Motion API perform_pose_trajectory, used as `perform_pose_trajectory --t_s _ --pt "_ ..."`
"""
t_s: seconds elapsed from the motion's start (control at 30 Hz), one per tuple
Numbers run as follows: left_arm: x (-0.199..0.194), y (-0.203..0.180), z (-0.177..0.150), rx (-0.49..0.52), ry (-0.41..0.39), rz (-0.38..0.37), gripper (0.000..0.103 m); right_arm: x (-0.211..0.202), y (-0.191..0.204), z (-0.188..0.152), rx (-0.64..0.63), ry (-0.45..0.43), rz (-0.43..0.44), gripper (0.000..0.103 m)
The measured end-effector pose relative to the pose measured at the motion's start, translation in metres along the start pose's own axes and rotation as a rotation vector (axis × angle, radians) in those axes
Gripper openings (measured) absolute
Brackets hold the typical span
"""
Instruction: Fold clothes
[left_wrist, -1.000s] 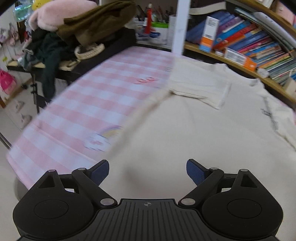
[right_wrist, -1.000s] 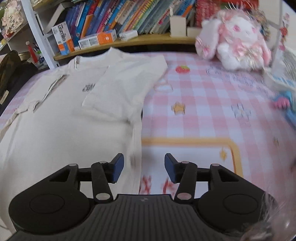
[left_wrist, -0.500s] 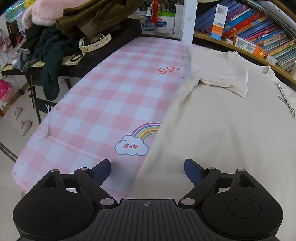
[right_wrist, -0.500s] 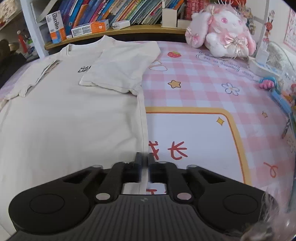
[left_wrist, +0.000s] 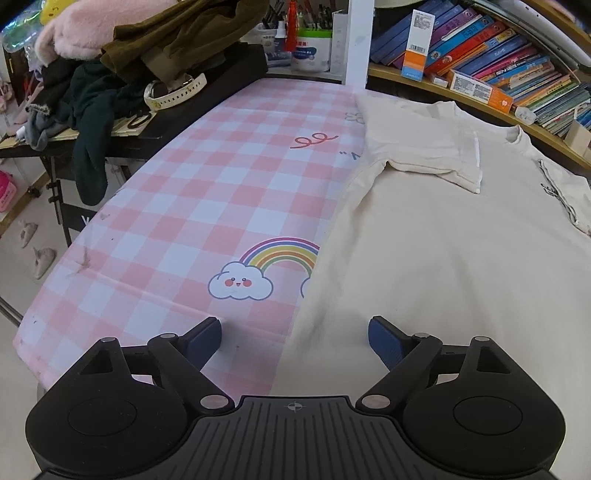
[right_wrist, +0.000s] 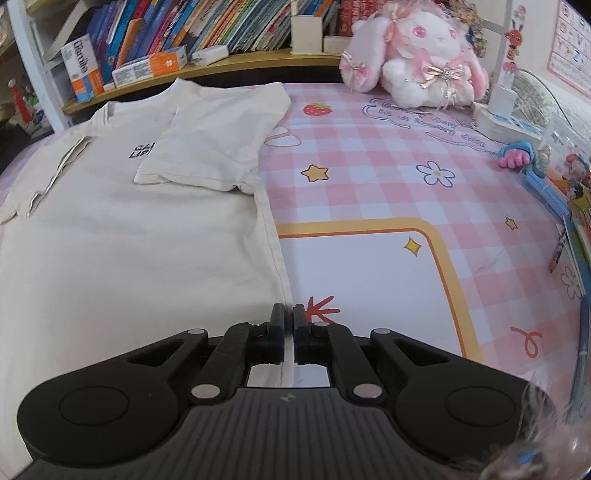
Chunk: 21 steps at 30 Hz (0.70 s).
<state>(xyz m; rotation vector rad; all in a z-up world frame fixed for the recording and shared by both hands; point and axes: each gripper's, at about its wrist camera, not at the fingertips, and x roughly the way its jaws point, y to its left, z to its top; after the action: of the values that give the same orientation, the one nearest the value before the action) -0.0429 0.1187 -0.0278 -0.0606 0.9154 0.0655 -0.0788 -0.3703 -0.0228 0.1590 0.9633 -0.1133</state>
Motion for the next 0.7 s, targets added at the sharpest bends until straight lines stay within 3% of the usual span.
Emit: perform_pose_trajectory --t_s 0.07,0.13,0.47,0.53,0.7 --pt "-0.002 0.003 -0.001 -0.013 -0.001 -0.030 0.089 -0.003 0.001 -0.001 0.005 -0.004 0.013 0.018" --pt "-0.006 0.007 -0.002 -0.028 -0.002 -0.063 0.089 -0.012 0.003 -0.005 0.018 -0.025 0.010 0.042" --pt "-0.048 0.030 -0.025 0.006 -0.052 -0.154 0.090 -0.068 0.034 -0.044 0.017 -0.091 -0.034 0.069" --pt "-0.055 0.036 -0.031 0.012 -0.056 -0.165 0.092 -0.080 0.041 -0.057 0.015 -0.101 -0.043 0.078" --pt "-0.066 0.054 -0.046 0.019 -0.044 -0.199 0.094 -0.105 0.048 -0.091 0.033 -0.114 -0.050 0.079"
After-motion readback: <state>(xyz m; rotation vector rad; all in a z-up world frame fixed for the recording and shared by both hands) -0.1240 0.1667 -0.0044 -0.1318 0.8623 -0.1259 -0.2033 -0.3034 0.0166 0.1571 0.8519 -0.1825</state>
